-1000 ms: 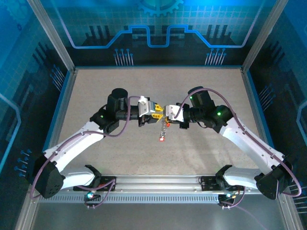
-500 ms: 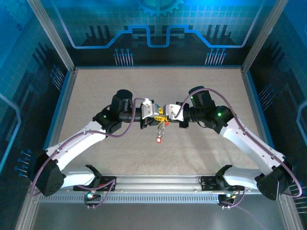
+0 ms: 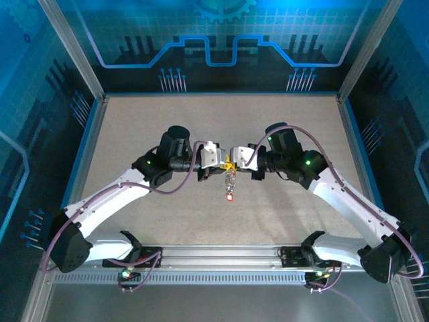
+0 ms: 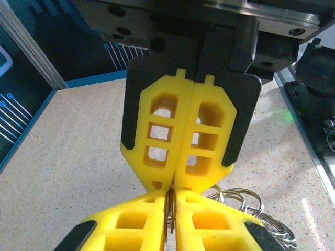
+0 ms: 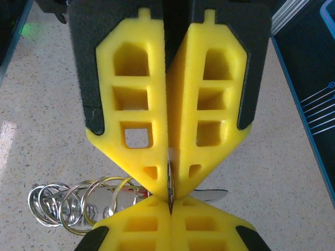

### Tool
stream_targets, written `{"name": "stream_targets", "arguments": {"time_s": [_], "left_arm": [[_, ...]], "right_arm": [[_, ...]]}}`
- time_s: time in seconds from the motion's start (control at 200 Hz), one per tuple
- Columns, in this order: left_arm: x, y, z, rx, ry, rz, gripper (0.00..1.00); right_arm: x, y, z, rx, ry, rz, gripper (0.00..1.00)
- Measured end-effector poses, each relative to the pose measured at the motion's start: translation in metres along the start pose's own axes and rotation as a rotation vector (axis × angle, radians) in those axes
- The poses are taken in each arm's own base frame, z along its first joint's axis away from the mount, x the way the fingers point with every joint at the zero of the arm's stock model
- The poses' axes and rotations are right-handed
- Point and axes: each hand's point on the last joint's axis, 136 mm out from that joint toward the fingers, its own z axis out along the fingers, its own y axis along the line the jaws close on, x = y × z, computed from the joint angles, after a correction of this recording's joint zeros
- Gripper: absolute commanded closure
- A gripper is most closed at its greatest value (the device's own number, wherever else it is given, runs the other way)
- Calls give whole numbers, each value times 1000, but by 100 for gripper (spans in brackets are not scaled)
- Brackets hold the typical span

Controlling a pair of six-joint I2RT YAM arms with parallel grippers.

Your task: Put the keys on the keyring

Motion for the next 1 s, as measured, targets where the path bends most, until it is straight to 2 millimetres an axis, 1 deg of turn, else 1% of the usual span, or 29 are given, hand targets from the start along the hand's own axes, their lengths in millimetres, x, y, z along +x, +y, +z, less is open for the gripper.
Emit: {"name": "stream_targets", "arguments": {"time_s": [0.055, 0.195, 0.235, 0.255, 0.315, 0.39, 0.445, 0.48, 0.515, 0.655, 0.775, 0.81, 0.865, 1.0], "left_arm": [[1, 0, 0, 0, 4, 1, 100], [1, 0, 0, -2, 9, 20, 100], [1, 0, 0, -2, 9, 23, 85], [1, 0, 0, -2, 9, 30, 81], [2, 0, 0, -3, 12, 29, 78], [3, 1, 0, -9, 21, 28, 78], [4, 1, 0, -12, 25, 26, 80], [5, 1, 0, -12, 27, 25, 85], [5, 1, 0, -10, 29, 27, 87], [6, 0, 0, -7, 34, 35, 85], [6, 0, -1, -3, 41, 32, 88], [6, -1, -1, -2, 42, 30, 91], [7, -1, -1, 1, 45, 24, 100], [7, -1, -2, 3, 49, 30, 100]], "right_arm": [[0, 0, 0, -1, 0, 1, 100], [1, 1, 1, -2, 0, 1, 100], [1, 1, 1, -2, 0, 1, 100], [1, 1, 1, -2, 0, 1, 100], [0, 1, 1, -4, -4, 0, 100], [0, 1, 1, -6, -6, 0, 100], [0, 1, 1, -7, -6, 0, 100], [0, 1, 1, -7, -6, 0, 100], [-1, 2, 1, -8, -7, 0, 100], [0, 1, 1, -7, -7, 1, 100], [0, 2, 1, -8, -7, 0, 100], [0, 2, 1, -9, -7, 0, 100], [0, 2, 1, -8, -7, 0, 100], [0, 2, 1, -9, -7, 1, 100]]}}
